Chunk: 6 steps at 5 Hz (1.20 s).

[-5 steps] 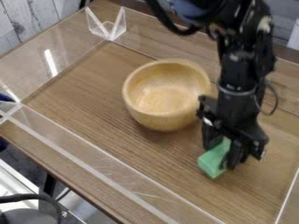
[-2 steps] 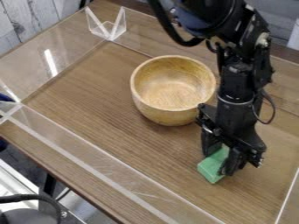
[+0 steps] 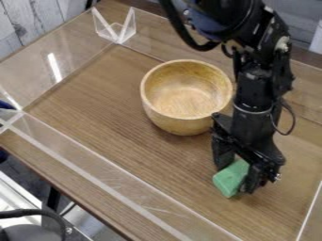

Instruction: Remove the green block from inside the brown bowl and put it on the table

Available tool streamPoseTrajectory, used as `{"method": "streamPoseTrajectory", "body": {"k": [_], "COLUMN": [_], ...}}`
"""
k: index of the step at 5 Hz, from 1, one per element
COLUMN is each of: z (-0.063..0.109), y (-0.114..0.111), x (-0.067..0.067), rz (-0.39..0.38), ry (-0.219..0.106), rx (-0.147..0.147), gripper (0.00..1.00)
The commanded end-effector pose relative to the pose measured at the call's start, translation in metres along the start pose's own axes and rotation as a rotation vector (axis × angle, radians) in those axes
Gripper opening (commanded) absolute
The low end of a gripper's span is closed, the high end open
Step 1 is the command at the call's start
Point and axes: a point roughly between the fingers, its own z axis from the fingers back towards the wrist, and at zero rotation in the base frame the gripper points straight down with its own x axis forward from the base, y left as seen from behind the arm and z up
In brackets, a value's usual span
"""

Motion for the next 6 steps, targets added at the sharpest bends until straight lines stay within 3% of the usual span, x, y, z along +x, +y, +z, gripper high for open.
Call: {"method": "streamPoseTrajectory", "body": {"k": [1, 2, 4, 5, 6], "z": [0.029, 0.046, 0.098, 0.121, 0.114], "y": [0.001, 0.001, 0.004, 0.007, 0.006], "x": [0.009, 0.009, 0.007, 0.006, 0.008], "rz": [0.0, 0.003, 0.02, 0.022, 0.01], "ry": [-0.087, -0.115, -0.217, -0.253, -0.248], "rx": [0.011, 0.024, 0.073, 0.098, 0.097], "gripper": [1.0, 1.0, 1.0, 1.0, 1.0]}}
